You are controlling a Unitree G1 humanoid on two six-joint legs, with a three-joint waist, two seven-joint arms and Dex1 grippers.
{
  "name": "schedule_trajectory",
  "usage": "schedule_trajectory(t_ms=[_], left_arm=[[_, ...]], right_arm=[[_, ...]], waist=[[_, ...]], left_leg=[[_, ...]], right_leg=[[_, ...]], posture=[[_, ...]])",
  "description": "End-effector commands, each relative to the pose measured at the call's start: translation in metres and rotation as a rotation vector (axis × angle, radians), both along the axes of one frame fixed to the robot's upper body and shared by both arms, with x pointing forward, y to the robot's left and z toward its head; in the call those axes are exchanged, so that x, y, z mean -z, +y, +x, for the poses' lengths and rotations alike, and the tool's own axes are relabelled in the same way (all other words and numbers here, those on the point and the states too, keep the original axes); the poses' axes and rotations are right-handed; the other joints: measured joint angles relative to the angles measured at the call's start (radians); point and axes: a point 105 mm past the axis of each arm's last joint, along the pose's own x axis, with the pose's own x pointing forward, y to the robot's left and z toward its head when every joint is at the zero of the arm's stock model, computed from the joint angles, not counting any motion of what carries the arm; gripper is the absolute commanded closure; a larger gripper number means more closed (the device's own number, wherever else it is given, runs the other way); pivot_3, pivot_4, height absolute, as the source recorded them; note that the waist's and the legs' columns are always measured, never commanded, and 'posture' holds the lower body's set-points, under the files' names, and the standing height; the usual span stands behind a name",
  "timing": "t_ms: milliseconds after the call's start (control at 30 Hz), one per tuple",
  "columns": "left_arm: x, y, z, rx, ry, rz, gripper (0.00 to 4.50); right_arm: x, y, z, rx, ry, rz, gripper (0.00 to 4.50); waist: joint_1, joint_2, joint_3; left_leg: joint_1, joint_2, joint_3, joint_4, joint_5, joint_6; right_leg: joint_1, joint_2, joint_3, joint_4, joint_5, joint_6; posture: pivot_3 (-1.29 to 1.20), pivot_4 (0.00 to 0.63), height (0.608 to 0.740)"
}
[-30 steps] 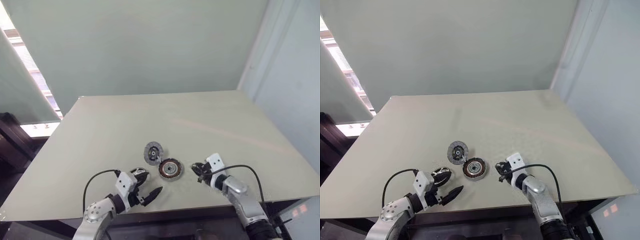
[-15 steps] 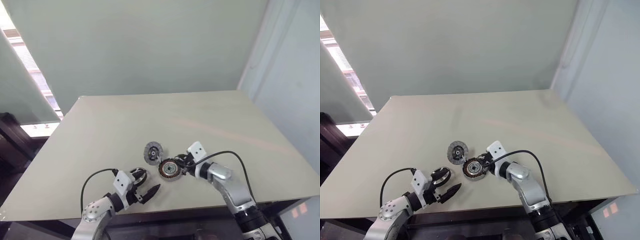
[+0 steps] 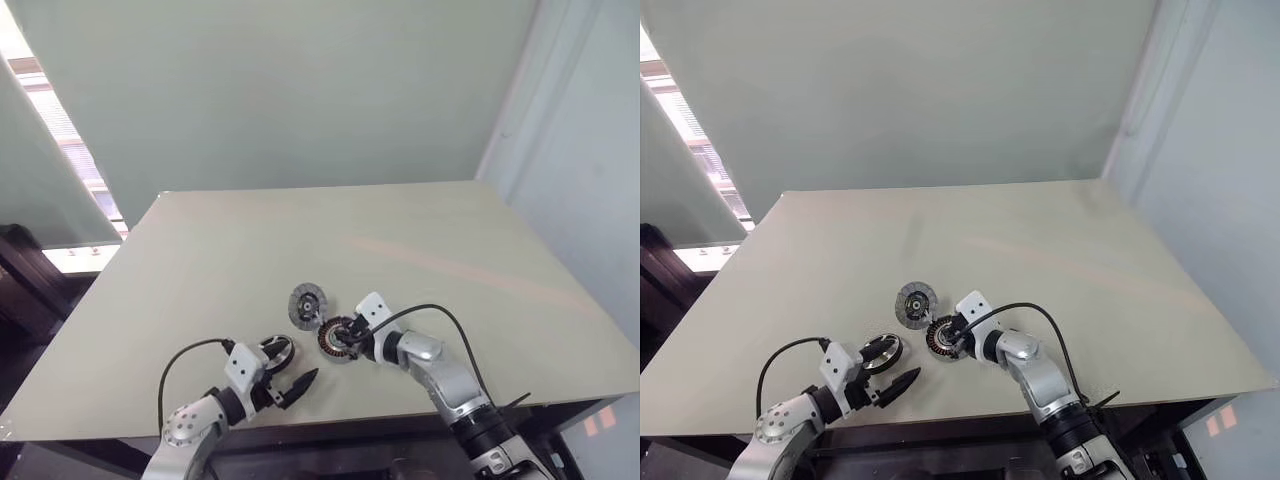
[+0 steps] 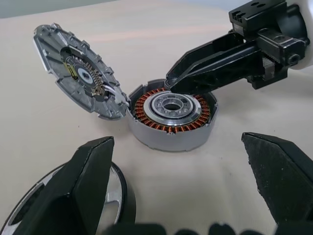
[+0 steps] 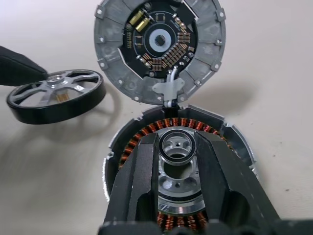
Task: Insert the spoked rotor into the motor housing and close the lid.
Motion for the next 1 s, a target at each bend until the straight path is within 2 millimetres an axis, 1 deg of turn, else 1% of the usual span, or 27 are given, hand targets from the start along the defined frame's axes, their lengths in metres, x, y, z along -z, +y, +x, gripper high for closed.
schedule_trajectory(t_ms=[33, 433, 1000], left_arm=[[-0.013, 0.005, 0.004, -0.009, -0.064, 0.011, 0.00], [-0.013, 0.003, 0.004, -0.011, -0.062, 0.005, 0.00], [-0.012, 0.003, 0.003, -0.006, -0.059, 0.008, 0.00]], right_arm=[[-0.014, 0.003, 0.008, 0.002, -0.060, 0.022, 3.35], [-0.005, 0.002, 0.013, 0.017, -0.039, 0.007, 3.35], [0.001, 0.006, 0.008, -0.007, -0.013, 0.001, 3.35]], waist=[[0.000, 0.000, 0.000], [0.000, 0.000, 0.000], [0.000, 0.000, 0.000]], left_leg=[[0.000, 0.000, 0.000, 0.000, 0.000, 0.000], [0.000, 0.000, 0.000, -0.001, 0.000, 0.000], [0.000, 0.000, 0.000, -0.001, 0.000, 0.000]], right_leg=[[0.000, 0.000, 0.000, 0.000, 0.000, 0.000], [0.000, 0.000, 0.000, 0.000, 0.000, 0.000], [0.000, 0.000, 0.000, 0.000, 0.000, 0.000]], posture=[[0.00, 0.000, 0.740], [0.00, 0.000, 0.740], [0.00, 0.000, 0.740]])
